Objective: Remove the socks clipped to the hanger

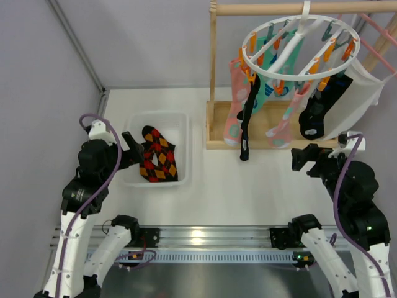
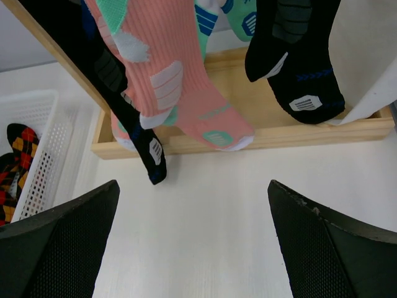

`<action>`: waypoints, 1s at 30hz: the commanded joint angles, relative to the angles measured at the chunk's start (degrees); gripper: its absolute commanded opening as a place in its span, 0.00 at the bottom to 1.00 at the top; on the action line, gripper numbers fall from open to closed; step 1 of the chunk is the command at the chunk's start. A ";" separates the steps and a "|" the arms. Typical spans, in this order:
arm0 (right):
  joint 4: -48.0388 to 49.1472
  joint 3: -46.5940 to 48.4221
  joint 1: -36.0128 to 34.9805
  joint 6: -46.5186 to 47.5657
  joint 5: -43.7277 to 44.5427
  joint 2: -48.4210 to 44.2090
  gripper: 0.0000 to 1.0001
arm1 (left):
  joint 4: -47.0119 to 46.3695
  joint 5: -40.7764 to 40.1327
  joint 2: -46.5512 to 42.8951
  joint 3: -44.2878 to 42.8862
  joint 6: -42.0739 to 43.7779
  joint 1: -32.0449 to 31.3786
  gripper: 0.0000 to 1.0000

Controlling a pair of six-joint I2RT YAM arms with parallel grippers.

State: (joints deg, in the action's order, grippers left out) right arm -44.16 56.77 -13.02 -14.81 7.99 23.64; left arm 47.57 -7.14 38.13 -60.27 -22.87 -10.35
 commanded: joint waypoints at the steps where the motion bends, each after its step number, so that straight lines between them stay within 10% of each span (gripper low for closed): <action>1: 0.30 0.89 -0.25 -1.01 1.50 1.58 1.00 | -2.66 -1.13 -0.34 0.42 -0.59 -0.20 0.98; 21: 30.08 -14.66 -0.26 -1.19 -15.45 9.74 0.99 | -5.12 2.57 1.69 3.93 -4.90 -0.20 0.99; 30: 49.76 -20.56 -3.58 -1.63 -1.26 20.12 1.00 | -6.09 3.53 1.59 5.69 -3.06 -0.20 0.98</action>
State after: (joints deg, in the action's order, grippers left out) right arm -8.69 36.05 -13.98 -16.67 -1.26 42.41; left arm 45.23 -4.84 39.64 -55.44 -26.87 -10.37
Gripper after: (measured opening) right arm 0.993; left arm 0.984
